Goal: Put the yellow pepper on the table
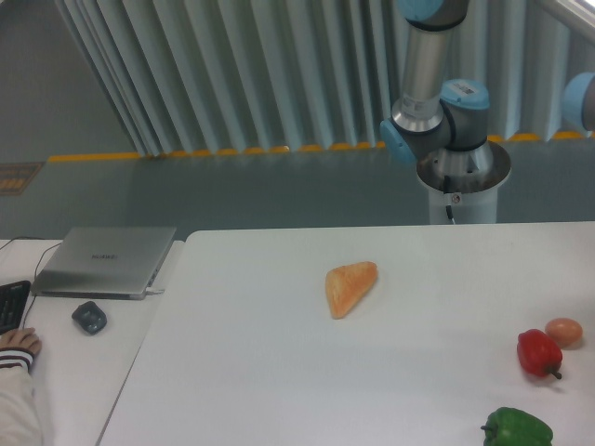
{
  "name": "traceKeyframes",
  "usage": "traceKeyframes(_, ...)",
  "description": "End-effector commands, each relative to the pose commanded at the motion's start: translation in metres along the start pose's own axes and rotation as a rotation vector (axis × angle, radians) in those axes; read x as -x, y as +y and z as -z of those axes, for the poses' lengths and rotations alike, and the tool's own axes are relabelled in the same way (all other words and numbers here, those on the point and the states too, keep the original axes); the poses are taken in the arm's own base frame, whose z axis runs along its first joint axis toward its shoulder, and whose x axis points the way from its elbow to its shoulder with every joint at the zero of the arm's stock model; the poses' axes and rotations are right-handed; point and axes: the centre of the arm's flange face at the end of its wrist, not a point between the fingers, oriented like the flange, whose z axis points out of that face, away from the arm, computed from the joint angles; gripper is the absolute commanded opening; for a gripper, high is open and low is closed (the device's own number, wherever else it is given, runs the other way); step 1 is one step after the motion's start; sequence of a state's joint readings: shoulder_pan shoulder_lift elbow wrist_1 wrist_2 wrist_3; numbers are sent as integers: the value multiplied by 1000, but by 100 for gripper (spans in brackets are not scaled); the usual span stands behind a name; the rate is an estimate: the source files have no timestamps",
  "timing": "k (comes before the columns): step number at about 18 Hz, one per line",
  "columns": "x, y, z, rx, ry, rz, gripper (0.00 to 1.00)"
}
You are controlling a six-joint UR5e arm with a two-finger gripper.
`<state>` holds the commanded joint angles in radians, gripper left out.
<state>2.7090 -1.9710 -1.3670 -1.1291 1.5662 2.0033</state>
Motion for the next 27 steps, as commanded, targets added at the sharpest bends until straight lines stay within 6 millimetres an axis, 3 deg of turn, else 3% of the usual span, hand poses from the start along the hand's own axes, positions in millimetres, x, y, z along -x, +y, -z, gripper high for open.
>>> traceKeyframes(10, 38, 42, -60, 28, -36, -87, 100)
traceKeyframes(20, 63, 55, -110, 72, -115, -99, 100)
traceKeyframes(27, 79, 64, -122, 96, -145, -163, 100)
